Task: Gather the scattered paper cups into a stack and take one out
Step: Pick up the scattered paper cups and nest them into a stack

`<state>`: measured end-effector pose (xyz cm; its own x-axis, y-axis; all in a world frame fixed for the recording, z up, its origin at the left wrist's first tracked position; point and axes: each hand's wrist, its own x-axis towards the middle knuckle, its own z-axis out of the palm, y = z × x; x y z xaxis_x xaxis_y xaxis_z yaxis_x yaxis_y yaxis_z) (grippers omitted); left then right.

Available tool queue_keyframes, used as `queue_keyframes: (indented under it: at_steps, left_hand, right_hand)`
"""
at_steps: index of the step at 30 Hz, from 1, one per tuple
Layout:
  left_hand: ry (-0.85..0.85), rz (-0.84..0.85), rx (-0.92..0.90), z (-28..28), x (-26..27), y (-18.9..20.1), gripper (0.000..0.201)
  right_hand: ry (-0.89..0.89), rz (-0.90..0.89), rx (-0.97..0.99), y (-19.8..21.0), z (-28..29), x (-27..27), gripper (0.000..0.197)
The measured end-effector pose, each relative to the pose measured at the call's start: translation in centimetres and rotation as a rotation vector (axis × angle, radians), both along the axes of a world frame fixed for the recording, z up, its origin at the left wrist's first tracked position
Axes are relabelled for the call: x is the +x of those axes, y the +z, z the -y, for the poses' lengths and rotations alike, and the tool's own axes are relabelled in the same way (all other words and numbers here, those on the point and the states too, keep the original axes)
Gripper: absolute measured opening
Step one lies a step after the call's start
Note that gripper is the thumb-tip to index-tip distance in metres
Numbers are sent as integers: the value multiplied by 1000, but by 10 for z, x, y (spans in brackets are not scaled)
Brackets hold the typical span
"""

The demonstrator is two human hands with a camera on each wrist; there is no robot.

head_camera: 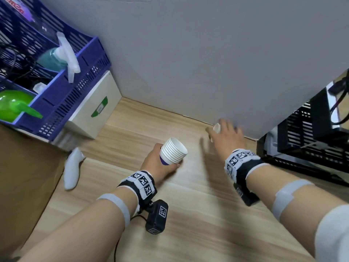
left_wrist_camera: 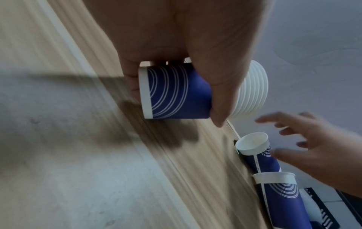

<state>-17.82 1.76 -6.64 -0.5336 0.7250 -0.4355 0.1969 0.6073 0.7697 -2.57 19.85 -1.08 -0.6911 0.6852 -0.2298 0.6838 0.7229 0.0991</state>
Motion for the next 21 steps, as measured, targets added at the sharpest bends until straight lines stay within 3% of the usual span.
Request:
queue_keyframes:
  at_steps: [1, 3, 6, 9, 12, 13, 16, 21]
  left_hand:
    - [-1, -1, -8, 2, -1, 0, 65]
    - [-7, -10, -22, 6, -1, 1, 67]
    - [-26, -16, -25, 11, 0, 2, 65]
    - [-51, -36, -37, 12, 2, 5, 66]
    - [-52, -52, -37, 10, 5, 8, 64]
    - [-48, -60, -37, 9, 5, 9, 64]
    - [-28, -68, -22, 5, 7, 14, 64]
    - [-68, -49, 34, -5, 14, 23, 62]
  right_hand:
    - [-28, 72, 33, -5, -9, 1, 48]
    - [-95, 163, 13, -15, -20, 1, 49]
    - [-85, 127, 8, -19, -22, 3, 40]
    - [-64, -163, -67, -17, -14, 2, 28]
    - [-229, -676, -306, -2, 7, -3, 14]
    - [-286, -768, -404, 4, 14, -5, 11]
    - [-364, -822, -582, 14, 32, -2, 8]
    - [-252, -717, -616, 17, 58, 8, 9]
